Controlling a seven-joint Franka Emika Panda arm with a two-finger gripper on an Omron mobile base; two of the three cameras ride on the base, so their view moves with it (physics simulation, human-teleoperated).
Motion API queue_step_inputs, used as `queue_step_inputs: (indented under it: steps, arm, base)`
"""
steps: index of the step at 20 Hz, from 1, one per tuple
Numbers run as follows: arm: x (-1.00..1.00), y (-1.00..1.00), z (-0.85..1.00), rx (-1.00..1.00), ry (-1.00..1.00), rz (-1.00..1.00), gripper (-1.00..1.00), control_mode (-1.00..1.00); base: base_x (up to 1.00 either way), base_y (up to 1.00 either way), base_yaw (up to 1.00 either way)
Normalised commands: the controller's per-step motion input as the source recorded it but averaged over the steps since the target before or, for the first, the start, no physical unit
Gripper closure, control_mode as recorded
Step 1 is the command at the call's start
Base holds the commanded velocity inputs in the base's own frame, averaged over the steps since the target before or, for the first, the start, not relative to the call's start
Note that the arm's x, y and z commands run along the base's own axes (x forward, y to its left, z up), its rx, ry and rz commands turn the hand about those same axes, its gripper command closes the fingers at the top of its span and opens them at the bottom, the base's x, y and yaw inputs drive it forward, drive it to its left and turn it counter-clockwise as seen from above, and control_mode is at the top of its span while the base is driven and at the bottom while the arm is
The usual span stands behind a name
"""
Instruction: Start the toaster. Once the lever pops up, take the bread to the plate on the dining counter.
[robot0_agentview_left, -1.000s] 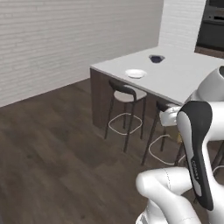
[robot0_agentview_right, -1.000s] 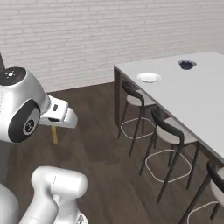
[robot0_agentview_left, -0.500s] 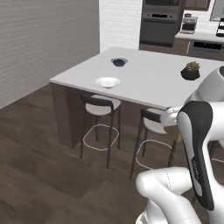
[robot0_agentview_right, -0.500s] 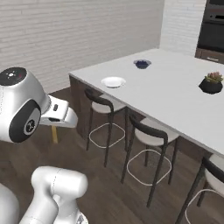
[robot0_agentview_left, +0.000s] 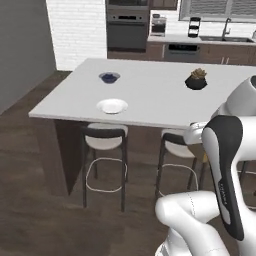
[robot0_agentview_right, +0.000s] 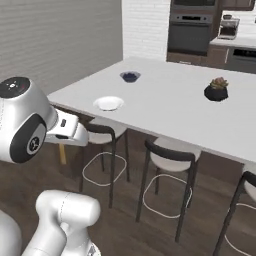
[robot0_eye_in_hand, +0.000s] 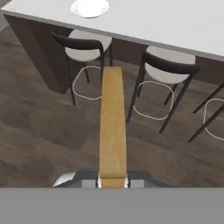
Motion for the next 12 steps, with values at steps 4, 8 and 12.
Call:
queue_step_inputs:
  steps: [4, 8, 12]
  arm:
    - [0.0, 0.0, 0.0, 0.0, 0.0, 0.0, 1.0, 1.0]
    - [0.0, 0.0, 0.0, 0.0, 0.0, 0.0, 1.0, 1.0]
    - [0.0, 0.0, 0.0, 0.0, 0.0, 0.0, 1.0, 1.0]
  base:
    - [0.77, 0.99, -0.53]
    - [0.73, 0.86, -0.55]
    - [0.71, 0.83, -0.56]
